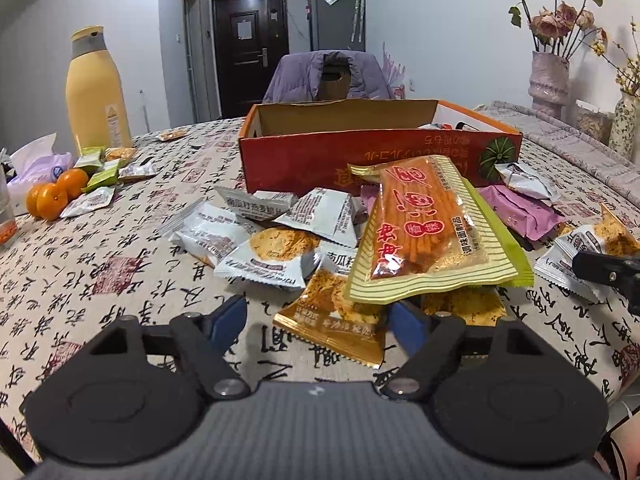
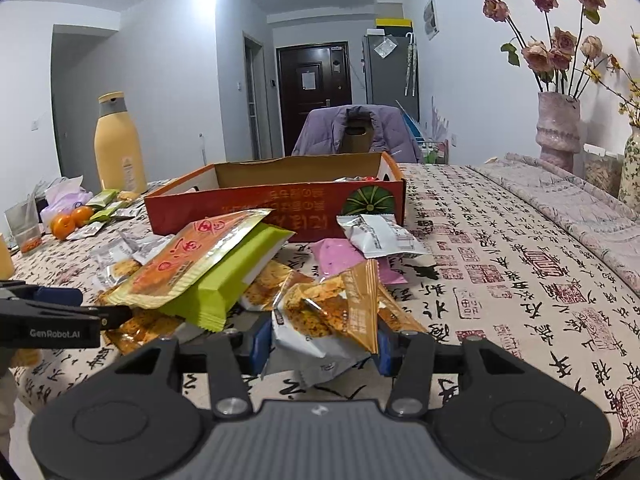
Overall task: Organize snacks
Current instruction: 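Grasp the oat crisp packet with the left tool while the right tool grasps a gold snack packet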
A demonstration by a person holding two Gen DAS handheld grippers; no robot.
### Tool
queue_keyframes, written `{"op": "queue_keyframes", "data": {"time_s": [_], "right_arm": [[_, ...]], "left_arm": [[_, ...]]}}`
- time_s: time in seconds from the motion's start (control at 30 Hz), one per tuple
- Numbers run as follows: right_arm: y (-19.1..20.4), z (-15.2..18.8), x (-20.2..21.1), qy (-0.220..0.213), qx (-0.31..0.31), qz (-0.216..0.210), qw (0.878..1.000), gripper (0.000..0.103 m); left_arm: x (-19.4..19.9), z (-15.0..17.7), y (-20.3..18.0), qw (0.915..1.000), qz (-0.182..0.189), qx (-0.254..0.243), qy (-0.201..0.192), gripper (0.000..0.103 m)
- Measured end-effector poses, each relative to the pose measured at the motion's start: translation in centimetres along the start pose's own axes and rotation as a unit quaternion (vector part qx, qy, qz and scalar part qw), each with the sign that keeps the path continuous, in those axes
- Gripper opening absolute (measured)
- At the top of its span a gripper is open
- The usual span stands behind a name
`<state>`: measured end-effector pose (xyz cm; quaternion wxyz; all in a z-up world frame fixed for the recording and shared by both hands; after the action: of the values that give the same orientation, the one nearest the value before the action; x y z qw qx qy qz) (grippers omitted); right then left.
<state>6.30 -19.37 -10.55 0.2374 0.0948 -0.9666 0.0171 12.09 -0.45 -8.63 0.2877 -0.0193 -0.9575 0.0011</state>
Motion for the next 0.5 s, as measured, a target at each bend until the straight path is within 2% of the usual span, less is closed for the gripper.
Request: {"op": "queue_keyframes", "data": {"time_s": [0.27, 0.33, 0.4, 0.5], "right_arm": [[-0.4, -0.3, -0.5, -0.004, -0.002, -0.002, 1.000, 0.048], [-0.5, -0.2, -0.7, -0.003, -0.003, -0.003, 1.000, 0.048], [-0.6, -0.2, -0.9, 0.000, -0.005, -0.003, 1.000, 0.049], [-0.6, -0.1, -1.1, 0.002, -0.005, -0.003, 1.000, 0.049]], "left_arm": [[-1.2, -0.2, -1.0, 0.9996, 0.001, -0.025, 0.010, 0.074], [-1.5, -0.2, -1.2, 0.9996, 0.006, -0.024, 0.013, 0.067], [-1.6, -0.3, -1.5, 0.9995, 0.015, -0.023, 0.014, 0.055], [-1.5, -0.2, -1.6, 0.9995, 0.024, -0.019, 0.011, 0.046]]}}
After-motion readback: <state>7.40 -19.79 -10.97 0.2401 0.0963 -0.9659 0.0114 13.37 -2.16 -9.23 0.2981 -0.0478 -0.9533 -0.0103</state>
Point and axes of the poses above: each gripper's, at about its wrist camera, not at the fingertips, and x roughly against the way its jaws point, y to its left, z to its underside, the point moved 10 cm from there along -x, roughly the way its jaws point, and after that the axes turned 5 degrees about x, right-handed, at the moved point
